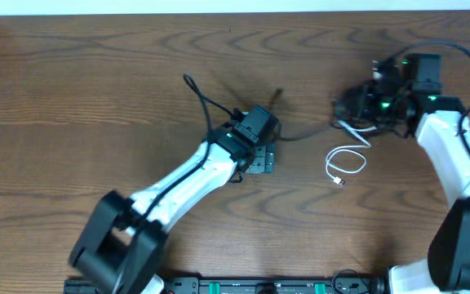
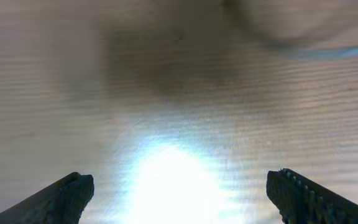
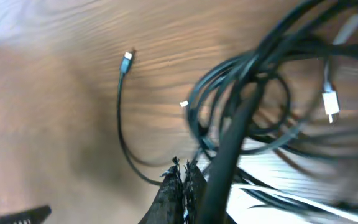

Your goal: Untangle cables

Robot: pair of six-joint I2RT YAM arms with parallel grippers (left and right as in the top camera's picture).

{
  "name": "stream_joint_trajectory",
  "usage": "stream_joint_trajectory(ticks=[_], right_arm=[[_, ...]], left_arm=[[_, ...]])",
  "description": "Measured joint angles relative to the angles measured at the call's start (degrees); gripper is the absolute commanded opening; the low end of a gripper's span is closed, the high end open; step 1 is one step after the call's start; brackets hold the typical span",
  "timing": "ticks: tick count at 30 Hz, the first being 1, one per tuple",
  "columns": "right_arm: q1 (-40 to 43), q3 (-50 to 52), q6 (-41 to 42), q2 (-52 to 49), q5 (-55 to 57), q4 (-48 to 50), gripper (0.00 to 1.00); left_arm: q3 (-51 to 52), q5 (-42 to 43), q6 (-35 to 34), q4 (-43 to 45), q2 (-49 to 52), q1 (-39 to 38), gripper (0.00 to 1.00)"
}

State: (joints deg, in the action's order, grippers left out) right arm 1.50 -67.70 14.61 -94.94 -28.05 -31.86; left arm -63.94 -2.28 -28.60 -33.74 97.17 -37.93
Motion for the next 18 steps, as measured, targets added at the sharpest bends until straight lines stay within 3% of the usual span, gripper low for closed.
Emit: stream_joint_trajectory(ticks=[9, 16, 17, 18], right_arm=[[-14.0, 0.0, -1.9, 6.1, 3.3, -2.7, 0.01], [-14.8, 0.0, -6.0, 6.3, 6.2, -10.0, 0.01], [-14.8, 0.0, -7.6, 6.3, 5.6, -11.0, 0.04], [-14.8, 0.0, -8.9, 6.4, 5.1, -11.6, 0.14]], left_arm=[[0.0, -2.7, 0.4, -5.6, -21.1, 6.2, 0.95], [0.0, -1.7, 0.4, -6.7, -26.5, 7.4, 0.95], [0.0, -0.3, 0.4, -6.2, -25.9, 7.4, 0.95], [0.0, 0.6, 0.4, -5.9, -25.5, 7.4, 0.95]])
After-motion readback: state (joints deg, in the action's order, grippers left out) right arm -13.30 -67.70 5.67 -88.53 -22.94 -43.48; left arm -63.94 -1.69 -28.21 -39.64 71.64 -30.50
